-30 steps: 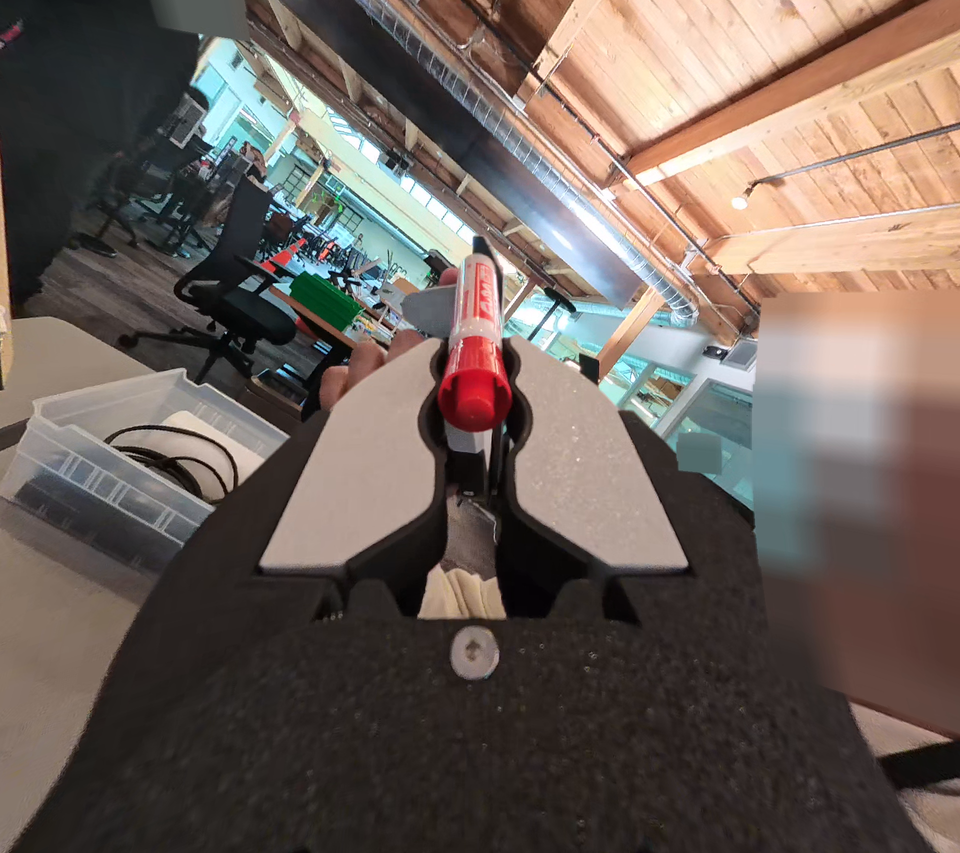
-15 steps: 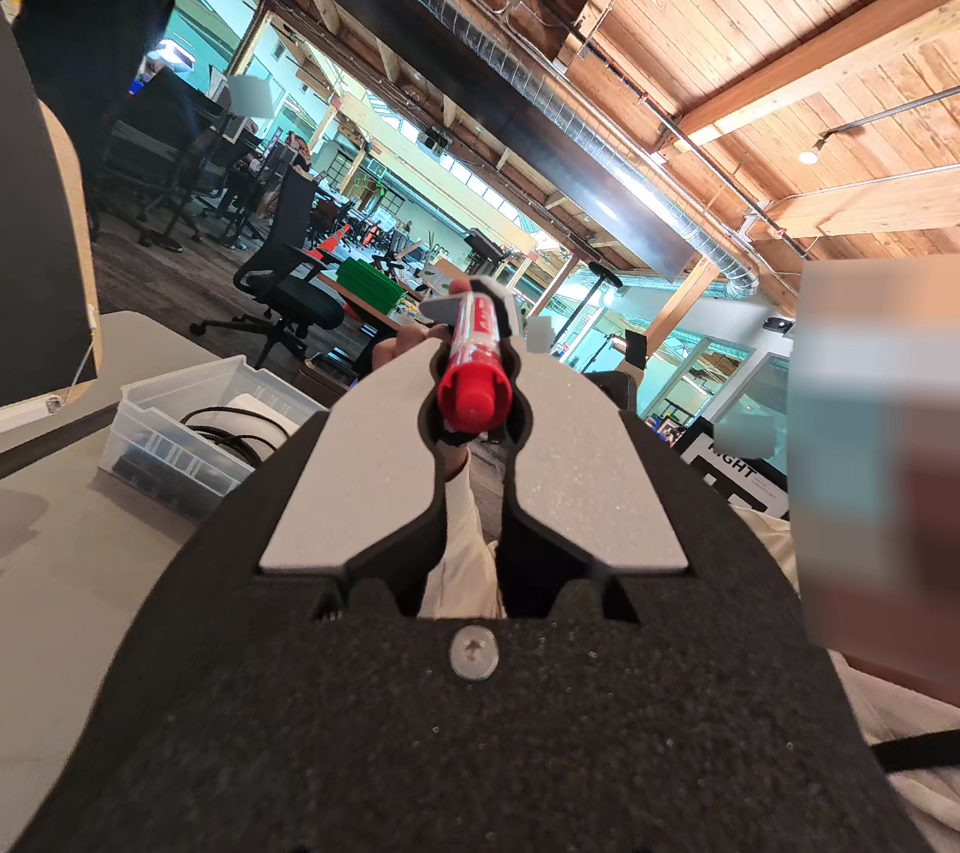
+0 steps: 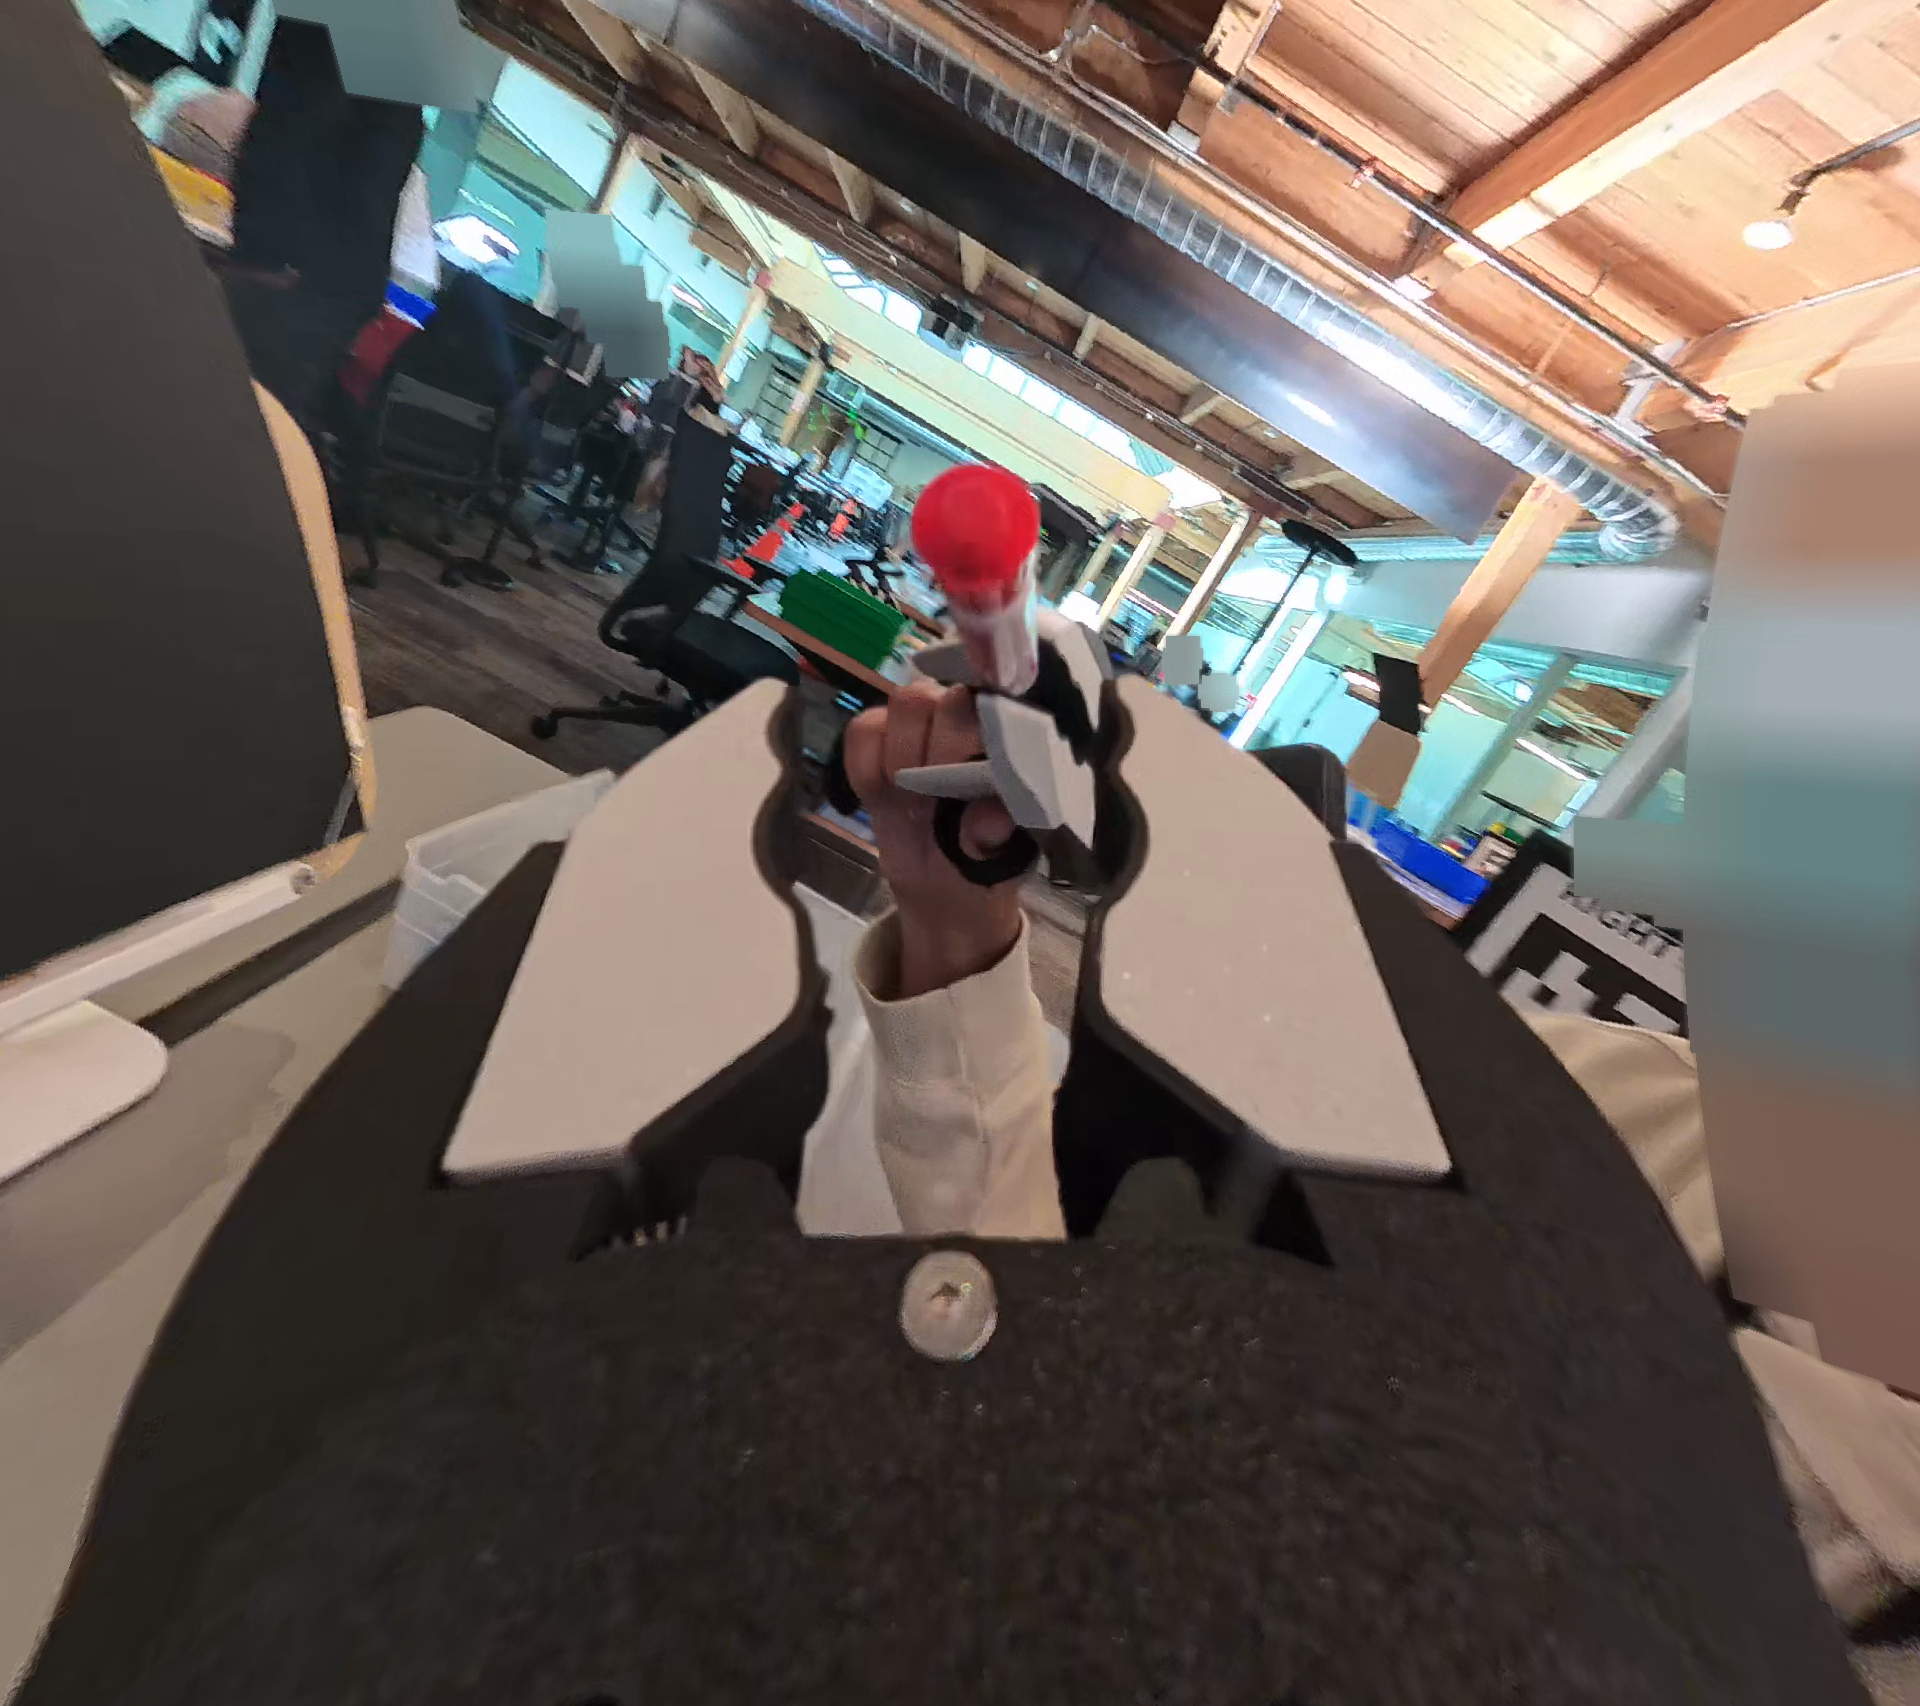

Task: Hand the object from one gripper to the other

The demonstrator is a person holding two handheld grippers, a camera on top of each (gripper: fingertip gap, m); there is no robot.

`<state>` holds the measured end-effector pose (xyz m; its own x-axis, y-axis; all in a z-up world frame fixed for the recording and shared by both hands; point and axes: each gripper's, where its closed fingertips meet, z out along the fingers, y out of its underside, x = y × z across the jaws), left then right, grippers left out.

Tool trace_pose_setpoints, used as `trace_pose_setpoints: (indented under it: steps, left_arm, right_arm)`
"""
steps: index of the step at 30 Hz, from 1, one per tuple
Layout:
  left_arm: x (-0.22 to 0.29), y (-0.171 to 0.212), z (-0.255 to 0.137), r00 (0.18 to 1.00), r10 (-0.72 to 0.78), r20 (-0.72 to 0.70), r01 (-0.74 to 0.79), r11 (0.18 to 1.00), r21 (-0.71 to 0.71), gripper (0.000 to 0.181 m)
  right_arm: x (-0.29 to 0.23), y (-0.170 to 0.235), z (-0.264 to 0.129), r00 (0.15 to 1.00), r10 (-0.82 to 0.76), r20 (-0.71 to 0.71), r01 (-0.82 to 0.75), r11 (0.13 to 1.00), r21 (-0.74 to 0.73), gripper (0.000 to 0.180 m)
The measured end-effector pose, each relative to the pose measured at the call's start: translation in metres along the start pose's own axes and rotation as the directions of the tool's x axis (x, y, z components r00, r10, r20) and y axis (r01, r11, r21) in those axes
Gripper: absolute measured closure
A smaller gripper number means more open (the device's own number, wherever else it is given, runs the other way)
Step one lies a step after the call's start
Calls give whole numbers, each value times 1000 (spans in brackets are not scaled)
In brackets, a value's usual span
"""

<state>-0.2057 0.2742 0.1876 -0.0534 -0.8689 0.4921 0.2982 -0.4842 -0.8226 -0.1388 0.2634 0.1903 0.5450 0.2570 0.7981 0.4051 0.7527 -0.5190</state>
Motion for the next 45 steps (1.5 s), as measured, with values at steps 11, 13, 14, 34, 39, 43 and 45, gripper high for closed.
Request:
trace_pose_setpoints:
  steps: [11, 13, 14, 34, 39, 43, 45]
  left_arm:
    - [28, -21, 0, 867, 467, 171, -487, 868, 100, 129]
    - [27, -21, 0, 869, 459, 182, -482, 870, 105, 131]
    - [24, -20, 1, 868, 459, 191, -481, 872, 91, 132]
    - [-41, 84, -26, 974, 110, 198, 8, 855, -518, 165]
    - [-29, 105, -5, 998, -62, 32, 70, 827, -558, 165]
    - [-22, 122, -1, 983, -160, -93, 70, 788, -611, 165]
    - [-24, 123, 0, 975, -188, -114, 81, 786, -613, 165]
  right_arm:
    - [3, 3, 24, 279, 871, 405, -959, 230, 166, 159]
    - [-14, -3, 34, 99, 858, 504, -991, 42, 123, 160]
    - [-23, -6, 40, 21, 843, 537, -995, -33, 91, 160]
    - [-115, 88, -1, 805, 400, 438, -167, 862, -479, 92]
    - [-102, 59, 10, 914, 107, 392, 26, 948, -319, 88]
    - [-119, 39, 6, 878, 114, 464, 7, 968, -251, 80]
    - [-120, 40, 5, 875, 114, 470, 21, 962, -274, 77]
